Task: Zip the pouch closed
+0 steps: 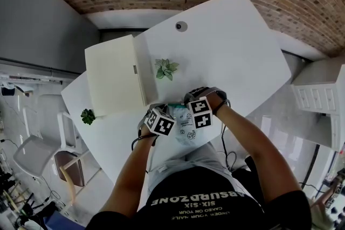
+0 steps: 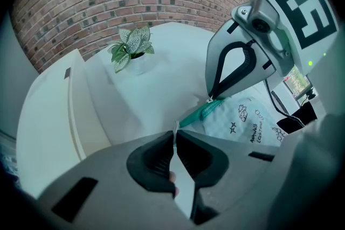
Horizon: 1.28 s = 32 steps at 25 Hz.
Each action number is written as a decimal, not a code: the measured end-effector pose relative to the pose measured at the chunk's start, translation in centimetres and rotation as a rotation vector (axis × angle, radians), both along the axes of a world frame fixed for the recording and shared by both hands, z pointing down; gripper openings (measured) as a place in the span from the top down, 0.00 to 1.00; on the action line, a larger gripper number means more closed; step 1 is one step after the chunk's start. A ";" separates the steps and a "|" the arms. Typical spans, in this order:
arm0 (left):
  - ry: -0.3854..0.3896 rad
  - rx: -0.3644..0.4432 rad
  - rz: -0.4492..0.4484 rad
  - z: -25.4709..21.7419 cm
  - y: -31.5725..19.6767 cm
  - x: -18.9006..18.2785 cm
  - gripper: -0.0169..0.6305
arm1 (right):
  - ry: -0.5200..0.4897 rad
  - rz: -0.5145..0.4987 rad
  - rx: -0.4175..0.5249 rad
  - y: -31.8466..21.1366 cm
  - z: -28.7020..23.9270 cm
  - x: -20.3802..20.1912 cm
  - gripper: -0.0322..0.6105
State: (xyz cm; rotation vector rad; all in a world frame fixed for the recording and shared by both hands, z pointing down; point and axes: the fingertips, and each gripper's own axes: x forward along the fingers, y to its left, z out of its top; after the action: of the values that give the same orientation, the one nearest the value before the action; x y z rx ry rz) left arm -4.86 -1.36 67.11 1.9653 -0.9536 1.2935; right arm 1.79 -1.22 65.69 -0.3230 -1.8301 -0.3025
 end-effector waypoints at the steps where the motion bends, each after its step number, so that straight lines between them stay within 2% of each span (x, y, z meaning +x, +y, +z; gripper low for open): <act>1: 0.000 -0.001 -0.001 0.0 0.0 0.0 0.94 | 0.002 0.006 0.000 -0.1 0.0 0.0 0.95; 15: 0.003 -0.001 0.005 -0.1 0.0 0.0 0.94 | -0.007 0.056 -0.006 -0.3 -0.4 0.5 0.95; 32: -0.004 0.005 0.005 0.0 0.0 0.0 0.94 | -0.001 0.051 0.005 0.2 -0.5 0.9 0.95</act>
State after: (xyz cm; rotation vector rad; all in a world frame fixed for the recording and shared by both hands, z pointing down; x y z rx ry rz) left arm -4.87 -1.38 67.08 1.9709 -0.9559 1.2991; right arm 2.72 -1.02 65.23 -0.2722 -1.8351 -0.2718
